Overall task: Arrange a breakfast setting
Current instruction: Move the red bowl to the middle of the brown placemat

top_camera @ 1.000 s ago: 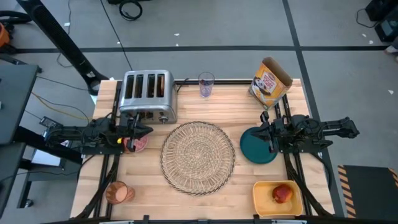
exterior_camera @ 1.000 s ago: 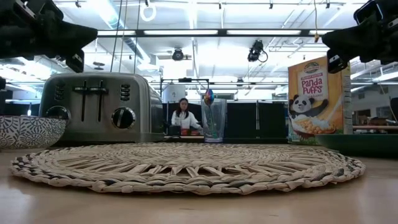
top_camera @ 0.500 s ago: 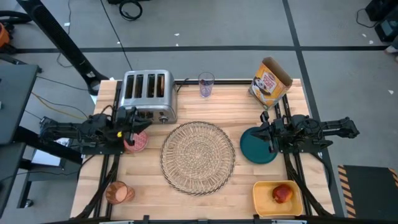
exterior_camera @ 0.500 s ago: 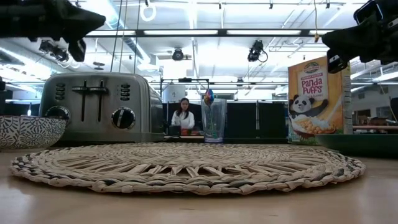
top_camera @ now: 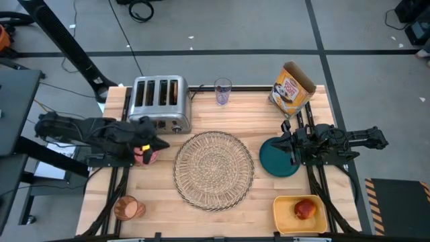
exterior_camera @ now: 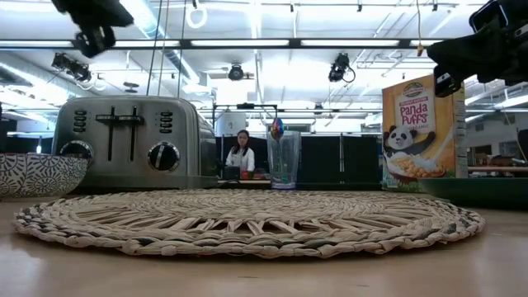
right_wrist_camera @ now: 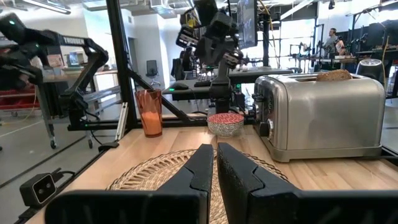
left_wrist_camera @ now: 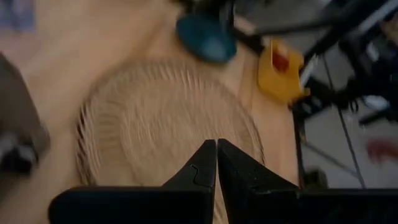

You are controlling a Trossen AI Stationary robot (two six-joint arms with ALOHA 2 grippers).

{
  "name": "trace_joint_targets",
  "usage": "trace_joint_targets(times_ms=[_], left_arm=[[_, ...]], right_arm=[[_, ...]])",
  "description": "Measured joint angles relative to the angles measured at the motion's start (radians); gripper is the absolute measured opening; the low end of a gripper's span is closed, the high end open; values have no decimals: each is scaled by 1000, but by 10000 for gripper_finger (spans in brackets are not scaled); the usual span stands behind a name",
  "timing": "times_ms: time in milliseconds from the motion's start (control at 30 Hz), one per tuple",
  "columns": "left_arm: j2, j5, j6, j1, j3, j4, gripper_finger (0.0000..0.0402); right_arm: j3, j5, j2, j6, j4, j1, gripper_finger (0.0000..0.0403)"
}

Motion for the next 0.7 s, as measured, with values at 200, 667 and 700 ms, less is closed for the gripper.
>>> trace_joint_targets(times_ms=[200, 667, 700], left_arm=[[135, 62, -175, -108, 188, -221, 22], [317, 54, -604, -194, 110, -375, 30], [325, 58, -618, -183, 94, -374, 36]], right_arm=[[0, 0, 0, 0, 0, 0, 32], [0, 128, 0, 86, 205, -1, 32], [0, 138, 0, 123, 239, -1, 32]])
